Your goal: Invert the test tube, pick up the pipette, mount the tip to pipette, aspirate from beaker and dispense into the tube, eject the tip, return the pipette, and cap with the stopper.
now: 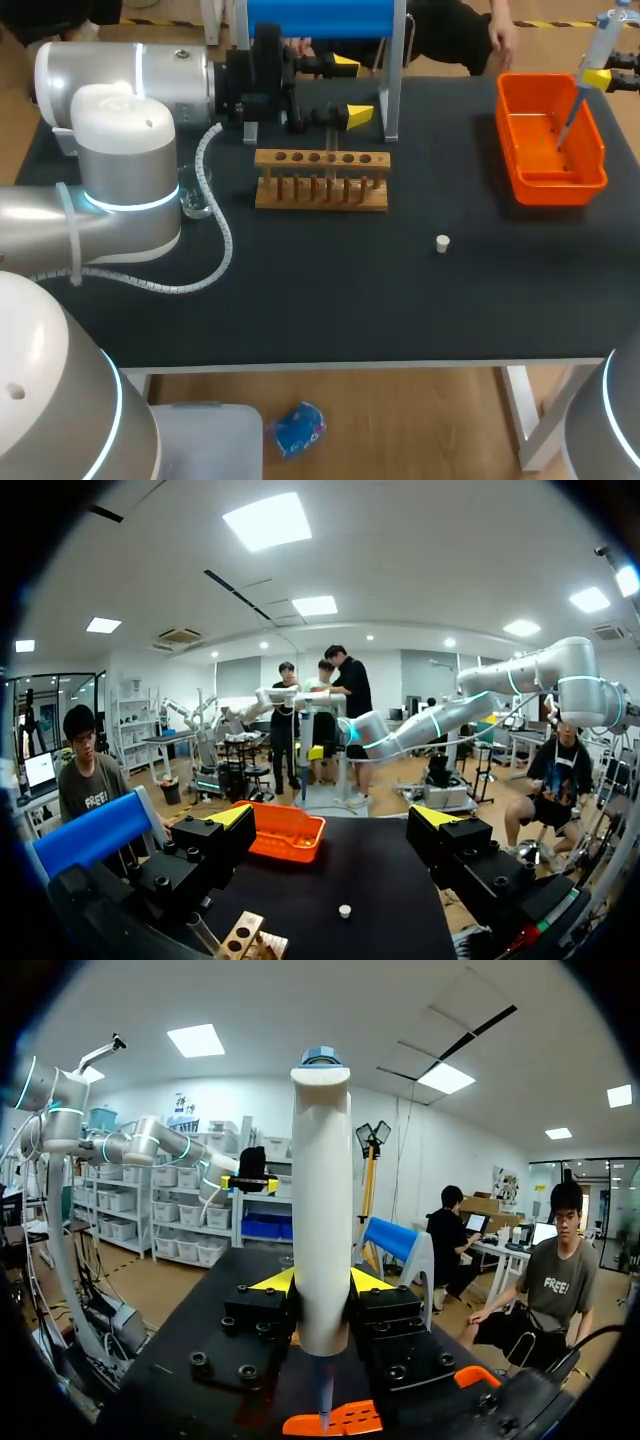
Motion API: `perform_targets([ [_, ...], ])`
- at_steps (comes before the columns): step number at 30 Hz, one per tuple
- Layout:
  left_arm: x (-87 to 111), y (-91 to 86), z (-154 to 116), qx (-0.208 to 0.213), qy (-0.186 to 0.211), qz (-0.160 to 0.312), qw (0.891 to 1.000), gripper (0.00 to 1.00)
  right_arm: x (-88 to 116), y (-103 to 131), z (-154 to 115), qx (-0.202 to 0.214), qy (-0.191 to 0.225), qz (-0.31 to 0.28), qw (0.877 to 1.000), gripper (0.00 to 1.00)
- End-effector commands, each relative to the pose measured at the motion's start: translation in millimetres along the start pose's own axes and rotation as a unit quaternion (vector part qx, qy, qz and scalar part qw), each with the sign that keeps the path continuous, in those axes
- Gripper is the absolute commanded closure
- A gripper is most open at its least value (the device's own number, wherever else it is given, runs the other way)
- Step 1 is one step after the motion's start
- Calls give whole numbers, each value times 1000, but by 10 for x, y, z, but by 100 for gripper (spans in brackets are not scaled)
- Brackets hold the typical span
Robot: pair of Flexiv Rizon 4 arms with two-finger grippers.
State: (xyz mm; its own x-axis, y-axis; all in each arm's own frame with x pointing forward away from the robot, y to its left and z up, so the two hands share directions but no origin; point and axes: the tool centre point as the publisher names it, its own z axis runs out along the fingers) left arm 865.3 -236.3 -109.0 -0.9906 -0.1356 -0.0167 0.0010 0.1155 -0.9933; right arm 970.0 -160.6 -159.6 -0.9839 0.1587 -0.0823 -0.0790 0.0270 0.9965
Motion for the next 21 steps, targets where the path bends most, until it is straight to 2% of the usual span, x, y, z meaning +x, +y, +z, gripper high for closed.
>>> perform_targets([
  [1,-89,-77,120,-12,3,0,1000,0,9,9,2,1,-1,0,1000,100],
  [9,-386,-224,453,-35,31,4,999,0,9,9,2,1,-1,0,1000,100],
  [21,-785,-466,1109,-32,77,13,996,0,9,9,2,1,-1,0,1000,100],
])
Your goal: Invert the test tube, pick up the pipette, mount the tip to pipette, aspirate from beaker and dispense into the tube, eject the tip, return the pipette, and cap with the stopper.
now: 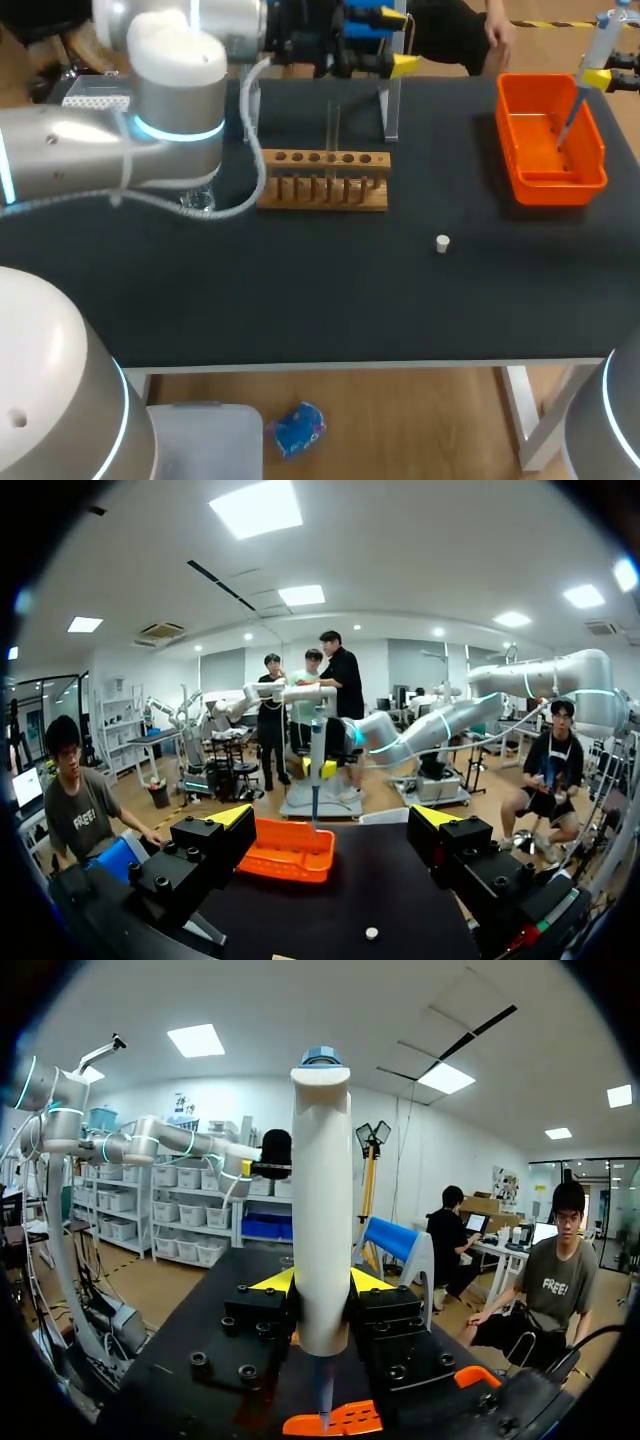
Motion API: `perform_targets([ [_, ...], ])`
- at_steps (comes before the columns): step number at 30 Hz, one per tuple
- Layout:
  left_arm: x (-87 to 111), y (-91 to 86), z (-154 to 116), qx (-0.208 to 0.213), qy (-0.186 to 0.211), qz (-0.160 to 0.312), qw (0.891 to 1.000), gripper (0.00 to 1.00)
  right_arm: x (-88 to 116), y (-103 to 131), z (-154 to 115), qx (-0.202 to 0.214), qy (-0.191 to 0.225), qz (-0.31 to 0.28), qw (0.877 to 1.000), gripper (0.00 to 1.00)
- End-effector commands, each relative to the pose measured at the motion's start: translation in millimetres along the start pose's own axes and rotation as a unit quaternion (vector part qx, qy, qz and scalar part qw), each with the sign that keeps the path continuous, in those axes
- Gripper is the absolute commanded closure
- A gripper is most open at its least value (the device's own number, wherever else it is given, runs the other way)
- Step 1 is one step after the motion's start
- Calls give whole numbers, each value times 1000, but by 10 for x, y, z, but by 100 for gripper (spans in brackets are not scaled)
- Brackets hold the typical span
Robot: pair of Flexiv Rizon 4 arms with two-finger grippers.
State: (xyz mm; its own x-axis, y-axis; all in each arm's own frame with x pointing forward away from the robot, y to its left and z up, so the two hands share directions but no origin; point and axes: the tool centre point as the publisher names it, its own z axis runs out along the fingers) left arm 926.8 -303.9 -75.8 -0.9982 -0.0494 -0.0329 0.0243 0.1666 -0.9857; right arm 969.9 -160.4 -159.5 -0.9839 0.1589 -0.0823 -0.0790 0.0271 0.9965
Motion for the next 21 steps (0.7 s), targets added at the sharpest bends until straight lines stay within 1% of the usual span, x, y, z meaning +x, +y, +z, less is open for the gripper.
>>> perform_targets([
  [1,-320,-94,438,-7,38,0,999,0,8,8,0,1,-1,0,1000,100],
  [5,-376,-181,640,-12,35,-1,999,0,8,8,0,1,-1,0,1000,100],
  [6,-376,-199,687,-10,33,-1,999,0,8,8,0,1,-1,0,1000,100],
  [8,-361,-208,760,-7,16,-8,1000,0,8,8,0,1,-1,0,1000,100],
  [10,-333,-207,842,-4,12,-12,1000,0,8,8,0,1,-1,0,1000,100],
  [21,-333,-207,842,-4,12,-12,1000,0,8,8,0,1,-1,0,1000,100],
])
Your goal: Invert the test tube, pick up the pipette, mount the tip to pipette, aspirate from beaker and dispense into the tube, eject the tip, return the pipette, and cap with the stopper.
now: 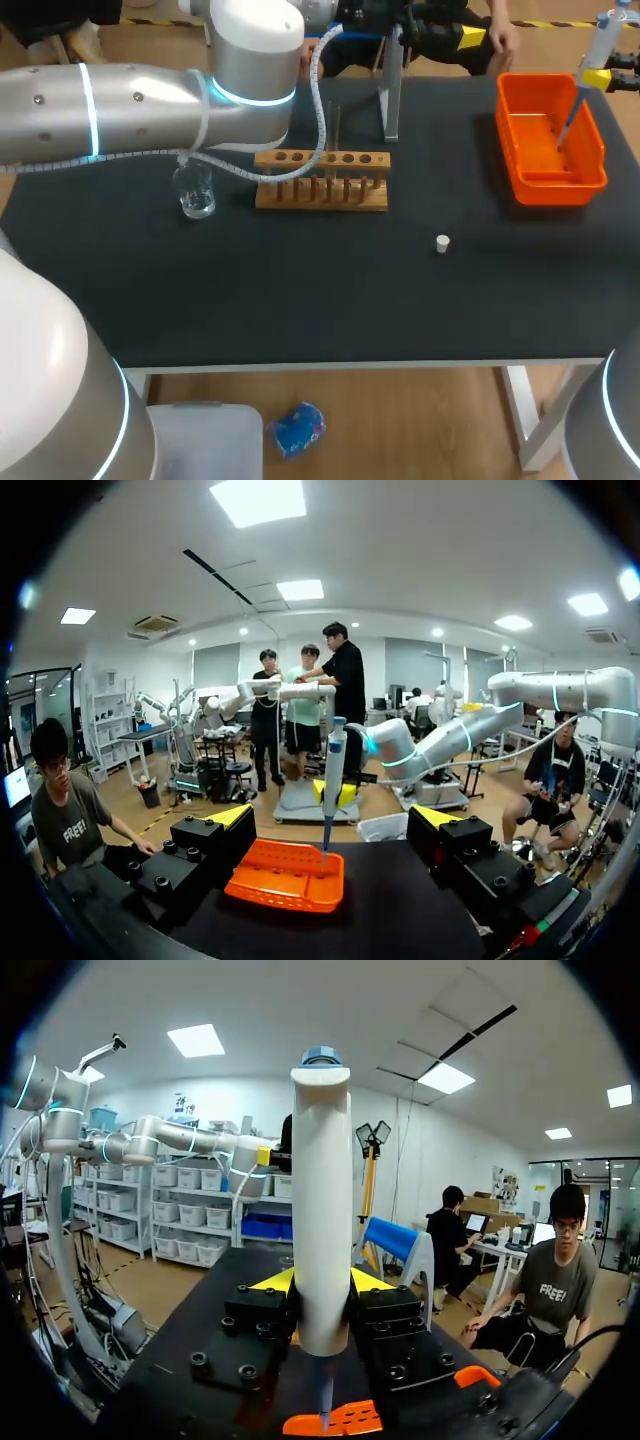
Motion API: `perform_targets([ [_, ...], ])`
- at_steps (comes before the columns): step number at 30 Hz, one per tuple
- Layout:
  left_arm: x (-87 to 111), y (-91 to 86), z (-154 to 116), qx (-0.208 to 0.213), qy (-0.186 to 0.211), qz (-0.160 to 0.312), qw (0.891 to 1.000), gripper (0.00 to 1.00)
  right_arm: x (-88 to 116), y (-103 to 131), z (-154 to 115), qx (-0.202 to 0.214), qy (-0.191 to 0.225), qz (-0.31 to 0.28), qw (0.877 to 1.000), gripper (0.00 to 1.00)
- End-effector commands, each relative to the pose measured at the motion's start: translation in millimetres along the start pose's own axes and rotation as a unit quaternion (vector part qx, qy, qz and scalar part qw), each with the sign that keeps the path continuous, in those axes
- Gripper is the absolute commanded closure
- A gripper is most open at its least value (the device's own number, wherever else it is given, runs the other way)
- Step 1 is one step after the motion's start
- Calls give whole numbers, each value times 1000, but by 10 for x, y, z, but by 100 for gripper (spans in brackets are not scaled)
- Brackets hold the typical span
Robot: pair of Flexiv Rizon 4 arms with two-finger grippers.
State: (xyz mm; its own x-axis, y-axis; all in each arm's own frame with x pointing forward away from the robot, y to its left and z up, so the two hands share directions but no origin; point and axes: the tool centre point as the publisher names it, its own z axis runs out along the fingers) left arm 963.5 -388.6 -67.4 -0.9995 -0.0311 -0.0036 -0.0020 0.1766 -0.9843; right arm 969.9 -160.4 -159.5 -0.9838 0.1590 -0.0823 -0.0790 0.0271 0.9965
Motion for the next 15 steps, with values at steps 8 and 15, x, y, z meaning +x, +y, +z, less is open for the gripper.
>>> perform_targets([
  [8,-6,8,2,2,0,1,1000,0,8,8,0,1,-1,0,1000,100],
  [15,-8,20,234,-3,-21,-8,1000,0,8,8,0,1,-1,0,1000,100],
])
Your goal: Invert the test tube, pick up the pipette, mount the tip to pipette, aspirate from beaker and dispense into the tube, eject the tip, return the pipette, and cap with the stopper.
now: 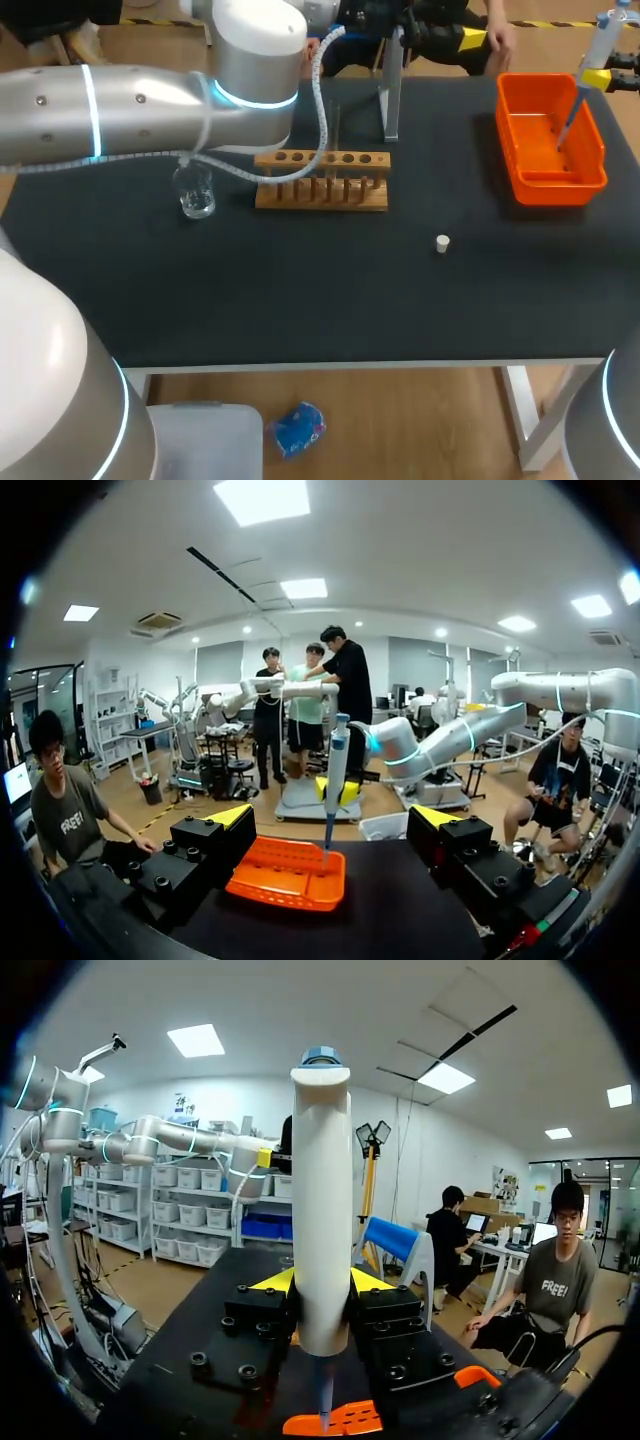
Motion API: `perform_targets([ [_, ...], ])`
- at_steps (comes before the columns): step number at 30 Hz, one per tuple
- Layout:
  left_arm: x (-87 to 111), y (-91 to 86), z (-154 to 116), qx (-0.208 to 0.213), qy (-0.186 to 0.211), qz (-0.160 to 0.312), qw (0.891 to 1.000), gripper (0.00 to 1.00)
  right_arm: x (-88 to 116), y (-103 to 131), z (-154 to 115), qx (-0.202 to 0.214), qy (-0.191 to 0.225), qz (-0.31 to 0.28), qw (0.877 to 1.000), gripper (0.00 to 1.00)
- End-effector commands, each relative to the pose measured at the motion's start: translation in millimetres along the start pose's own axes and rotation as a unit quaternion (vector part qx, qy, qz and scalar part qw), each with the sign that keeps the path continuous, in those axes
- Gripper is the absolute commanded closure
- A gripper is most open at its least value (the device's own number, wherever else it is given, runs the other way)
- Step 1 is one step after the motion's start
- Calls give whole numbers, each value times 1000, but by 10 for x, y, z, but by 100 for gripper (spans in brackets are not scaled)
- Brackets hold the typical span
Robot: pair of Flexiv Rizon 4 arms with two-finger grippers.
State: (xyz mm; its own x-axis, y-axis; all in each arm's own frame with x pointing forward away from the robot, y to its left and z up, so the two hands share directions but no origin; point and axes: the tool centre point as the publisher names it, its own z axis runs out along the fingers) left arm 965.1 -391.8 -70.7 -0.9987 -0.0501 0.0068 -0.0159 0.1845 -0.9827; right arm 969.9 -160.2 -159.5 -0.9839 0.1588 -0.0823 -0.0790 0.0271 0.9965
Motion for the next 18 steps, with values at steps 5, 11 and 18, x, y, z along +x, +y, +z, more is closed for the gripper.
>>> perform_targets([
  [5,22,-21,406,8,-31,-5,999,0,8,8,-2,1,-1,0,1000,100],
  [11,53,-82,528,3,-75,-6,997,0,8,8,-2,1,-1,0,1000,100],
  [18,64,-182,748,18,-53,5,998,0,8,8,-2,1,-1,0,1000,100],
])
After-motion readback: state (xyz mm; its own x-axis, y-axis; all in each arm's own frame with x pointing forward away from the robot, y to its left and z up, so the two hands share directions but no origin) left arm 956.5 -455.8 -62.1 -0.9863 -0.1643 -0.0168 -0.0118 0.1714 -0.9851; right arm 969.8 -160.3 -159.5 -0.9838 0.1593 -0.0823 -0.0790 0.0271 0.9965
